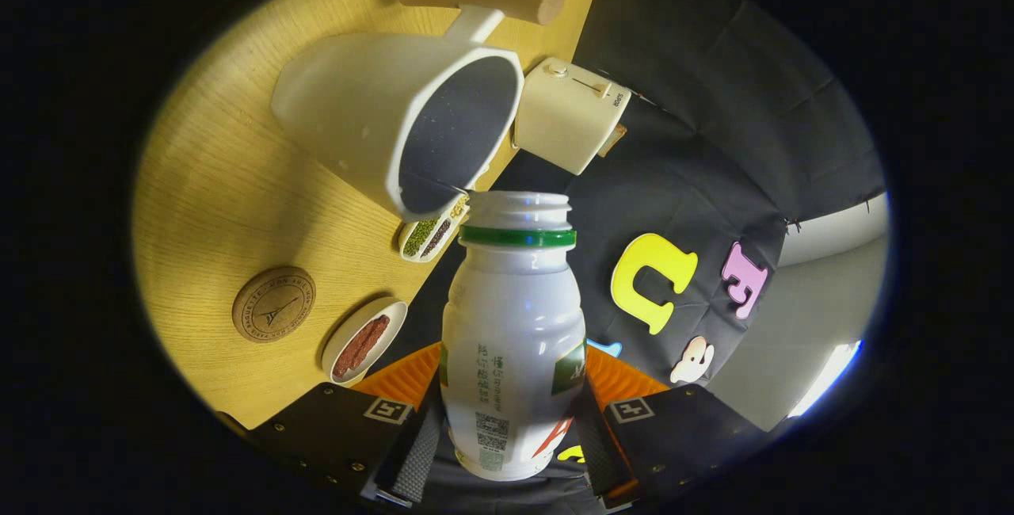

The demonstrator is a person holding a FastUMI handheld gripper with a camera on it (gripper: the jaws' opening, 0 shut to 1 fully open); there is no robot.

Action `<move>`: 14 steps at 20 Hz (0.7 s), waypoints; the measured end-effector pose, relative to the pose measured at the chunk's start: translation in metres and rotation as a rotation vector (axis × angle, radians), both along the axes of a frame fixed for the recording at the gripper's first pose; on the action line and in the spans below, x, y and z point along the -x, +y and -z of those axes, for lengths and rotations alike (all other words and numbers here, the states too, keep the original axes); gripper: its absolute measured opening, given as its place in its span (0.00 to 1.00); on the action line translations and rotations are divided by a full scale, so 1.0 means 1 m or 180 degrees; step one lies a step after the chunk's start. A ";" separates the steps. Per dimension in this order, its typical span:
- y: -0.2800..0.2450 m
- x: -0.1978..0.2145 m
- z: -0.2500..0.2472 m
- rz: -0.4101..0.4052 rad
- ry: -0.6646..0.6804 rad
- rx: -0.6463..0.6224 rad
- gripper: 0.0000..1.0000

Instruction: Take the bottle from table, then pour the juice into the cup, finally place the bottle on the coaster

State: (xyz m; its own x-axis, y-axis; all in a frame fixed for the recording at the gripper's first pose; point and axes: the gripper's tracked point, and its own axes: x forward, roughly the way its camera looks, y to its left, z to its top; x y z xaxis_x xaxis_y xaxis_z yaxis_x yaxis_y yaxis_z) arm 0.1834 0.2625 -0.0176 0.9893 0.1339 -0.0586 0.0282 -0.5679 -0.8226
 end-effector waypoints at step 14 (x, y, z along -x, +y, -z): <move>-0.002 -0.002 0.016 0.0062 0.0201 -0.0399 0.75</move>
